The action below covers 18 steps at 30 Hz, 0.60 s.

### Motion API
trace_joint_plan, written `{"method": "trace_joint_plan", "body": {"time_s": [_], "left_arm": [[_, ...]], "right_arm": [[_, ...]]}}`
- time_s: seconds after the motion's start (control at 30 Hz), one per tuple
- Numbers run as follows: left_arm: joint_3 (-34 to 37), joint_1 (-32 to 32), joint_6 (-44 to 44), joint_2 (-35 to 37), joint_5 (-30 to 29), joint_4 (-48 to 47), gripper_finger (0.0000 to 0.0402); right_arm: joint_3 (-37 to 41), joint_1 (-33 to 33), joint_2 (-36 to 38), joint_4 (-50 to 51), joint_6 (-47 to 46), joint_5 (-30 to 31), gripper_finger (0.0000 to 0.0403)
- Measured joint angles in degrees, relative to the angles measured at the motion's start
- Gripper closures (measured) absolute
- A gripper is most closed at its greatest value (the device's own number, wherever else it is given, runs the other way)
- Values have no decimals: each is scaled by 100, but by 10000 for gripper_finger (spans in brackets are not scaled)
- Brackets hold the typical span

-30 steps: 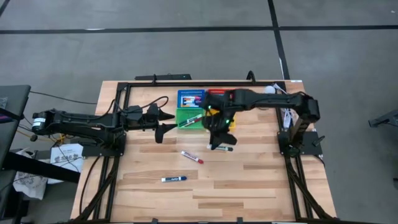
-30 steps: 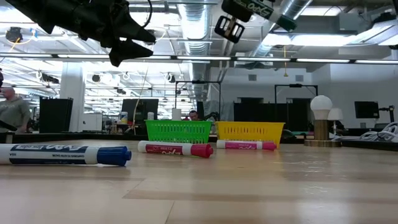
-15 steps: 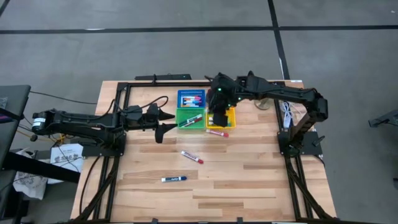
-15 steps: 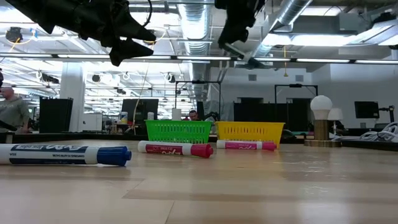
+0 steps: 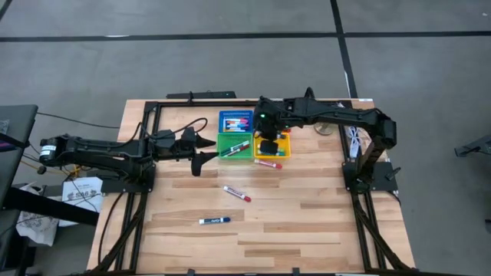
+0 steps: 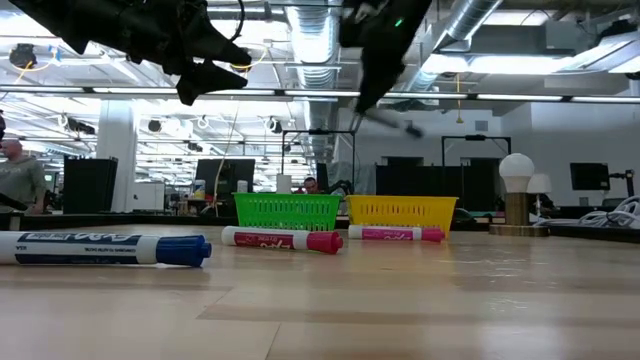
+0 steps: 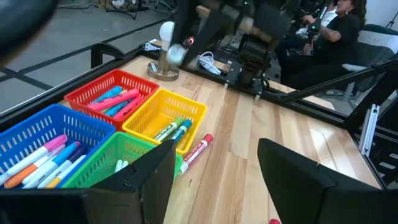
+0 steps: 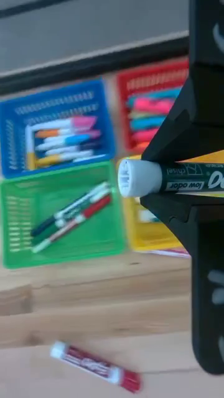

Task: Pick & Place Markers
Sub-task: Put the large green marker into the yellow bin

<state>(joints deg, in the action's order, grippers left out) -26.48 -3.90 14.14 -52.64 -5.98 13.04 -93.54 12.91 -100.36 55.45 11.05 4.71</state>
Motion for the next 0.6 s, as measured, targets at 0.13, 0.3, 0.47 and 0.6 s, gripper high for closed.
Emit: {"method": "trace_joint_plan", "body": {"time_s": [0.13,0.3,0.47,0.6], "left_arm": [[-2,-5,-14,0,-1,35,174],[2,-24,-16,-22,9,24,174],[1,-29,-16,-115,2,51,174],[2,-30,-16,-133,1,35,174]], "right_arm": [[283,93,-294,-144,63,-188,337],[483,257,-673,-237,103,-289,337],[655,423,-930,-406,101,-490,337],[693,493,-1134,-427,103,-539,337]]}}
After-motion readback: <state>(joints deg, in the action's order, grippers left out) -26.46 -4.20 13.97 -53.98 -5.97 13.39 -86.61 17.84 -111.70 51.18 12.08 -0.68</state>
